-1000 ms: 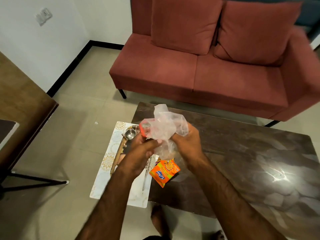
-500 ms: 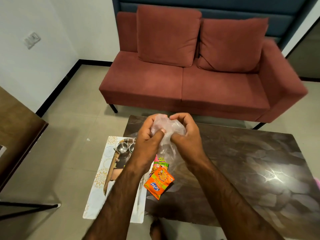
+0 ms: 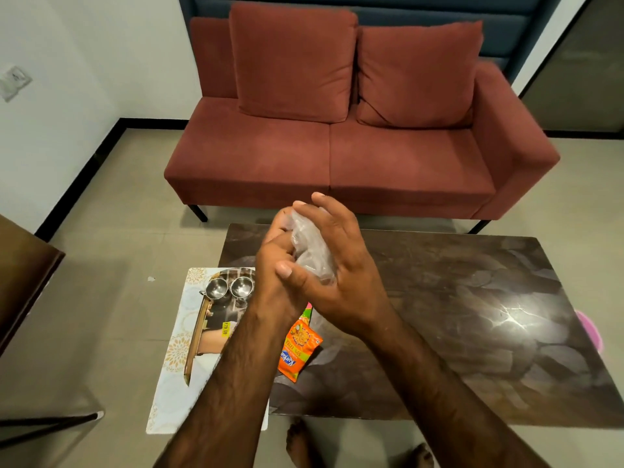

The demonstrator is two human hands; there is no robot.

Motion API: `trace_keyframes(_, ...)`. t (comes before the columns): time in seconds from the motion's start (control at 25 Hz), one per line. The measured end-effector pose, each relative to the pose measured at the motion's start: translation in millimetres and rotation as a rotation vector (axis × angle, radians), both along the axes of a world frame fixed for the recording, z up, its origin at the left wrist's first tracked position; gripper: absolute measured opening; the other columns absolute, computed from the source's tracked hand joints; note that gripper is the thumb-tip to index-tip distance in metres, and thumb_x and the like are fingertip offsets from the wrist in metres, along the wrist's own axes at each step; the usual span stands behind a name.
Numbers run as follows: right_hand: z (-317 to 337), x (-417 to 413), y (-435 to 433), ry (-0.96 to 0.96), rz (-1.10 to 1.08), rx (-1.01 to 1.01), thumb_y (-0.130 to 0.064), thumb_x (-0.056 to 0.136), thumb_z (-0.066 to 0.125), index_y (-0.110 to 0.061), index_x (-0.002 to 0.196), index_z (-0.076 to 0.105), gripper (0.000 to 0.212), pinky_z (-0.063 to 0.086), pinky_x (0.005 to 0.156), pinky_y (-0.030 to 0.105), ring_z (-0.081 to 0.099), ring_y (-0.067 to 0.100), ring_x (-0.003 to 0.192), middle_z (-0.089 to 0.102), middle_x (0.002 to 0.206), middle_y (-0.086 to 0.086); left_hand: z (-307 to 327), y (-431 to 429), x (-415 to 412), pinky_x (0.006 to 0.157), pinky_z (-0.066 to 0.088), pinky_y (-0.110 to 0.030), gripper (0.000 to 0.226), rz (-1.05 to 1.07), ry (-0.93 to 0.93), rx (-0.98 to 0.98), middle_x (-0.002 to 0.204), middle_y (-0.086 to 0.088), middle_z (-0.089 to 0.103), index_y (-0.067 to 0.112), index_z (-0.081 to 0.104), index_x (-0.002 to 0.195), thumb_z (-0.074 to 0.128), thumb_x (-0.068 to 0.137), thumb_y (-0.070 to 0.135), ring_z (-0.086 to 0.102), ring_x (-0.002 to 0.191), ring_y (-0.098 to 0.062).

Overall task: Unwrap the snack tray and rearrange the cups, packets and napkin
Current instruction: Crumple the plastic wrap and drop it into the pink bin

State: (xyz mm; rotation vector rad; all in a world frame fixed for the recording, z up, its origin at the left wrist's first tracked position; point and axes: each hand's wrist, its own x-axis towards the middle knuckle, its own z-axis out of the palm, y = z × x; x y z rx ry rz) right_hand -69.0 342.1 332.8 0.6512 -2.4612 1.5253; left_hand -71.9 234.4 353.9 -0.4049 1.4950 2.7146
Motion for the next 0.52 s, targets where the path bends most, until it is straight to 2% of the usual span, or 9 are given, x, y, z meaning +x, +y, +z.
trace_keyframes(0.08,-1,-1,10,0.158,-0.15,0.126,-0.05,0.09,0.07,-0.025,0.147,0.062,0.063,0.046,0.115,0.051,0.042,0.021,0.154,0.051,0.159,0.002,6,12,5,0.086,0.056,-0.035,0.034,-0.101,-0.035,0.28,0.104,-0.012,0.067,0.005,0.062,0.114,0.047,0.094,0.028,0.068,0.099,-0.024)
trace_keyframes(0.16,-1,0,25,0.284,-0.244,0.251,-0.048,0.09,0.068,-0.025,0.139,0.069,0.054,0.045,0.111,0.055,0.042,0.027,0.155,0.058,0.154,0.004,7,24,7,0.114,0.038,-0.044,0.064,-0.189,-0.052,0.404,0.134,-0.017,0.06,0.001,0.054,0.134,0.044,0.097,0.053,0.055,0.129,-0.03)
trace_keyframes(0.2,0,1,36,0.332,-0.259,0.28,-0.045,0.09,0.068,-0.024,0.134,0.073,0.049,0.045,0.111,0.054,0.045,0.028,0.153,0.062,0.151,0.005,7,35,7,0.12,0.027,-0.045,0.077,-0.238,-0.052,0.44,0.147,-0.017,0.049,0.002,0.045,0.144,0.045,0.095,0.061,0.045,0.139,-0.031)
trace_keyframes(0.28,4,5,59,0.407,-0.249,0.25,-0.037,0.087,0.069,-0.017,0.12,0.079,0.04,0.048,0.108,0.052,0.056,0.03,0.143,0.07,0.139,0.008,8,58,10,0.125,0.012,-0.044,0.092,-0.349,-0.026,0.525,0.161,-0.017,0.027,0.001,0.03,0.152,0.047,0.091,0.068,0.028,0.149,-0.03)
trace_keyframes(0.36,11,9,83,0.47,-0.261,0.187,-0.028,0.082,0.07,-0.011,0.102,0.081,0.028,0.053,0.099,0.05,0.068,0.03,0.122,0.075,0.121,0.009,8,85,15,0.126,0.005,-0.042,0.099,-0.428,-0.002,0.58,0.164,-0.017,0.018,-0.003,0.023,0.154,0.047,0.09,0.07,0.02,0.152,-0.03)
trace_keyframes(0.48,21,15,133,0.527,-0.326,0.176,-0.017,0.079,0.071,-0.009,0.082,0.076,0.01,0.055,0.077,0.045,0.068,0.026,0.09,0.076,0.097,0.006,6,137,25,0.126,0.004,-0.044,0.105,-0.483,-0.004,0.629,0.166,-0.016,0.007,-0.001,0.014,0.156,0.056,0.088,0.067,0.014,0.153,-0.029)
trace_keyframes(0.52,23,17,155,0.528,-0.342,0.185,-0.015,0.078,0.07,-0.01,0.078,0.073,0.007,0.054,0.07,0.045,0.066,0.026,0.082,0.074,0.09,0.004,5,157,31,0.125,0.009,-0.045,0.1,-0.499,0.002,0.619,0.165,-0.018,0.015,-0.002,0.021,0.154,0.06,0.088,0.062,0.021,0.151,-0.029)
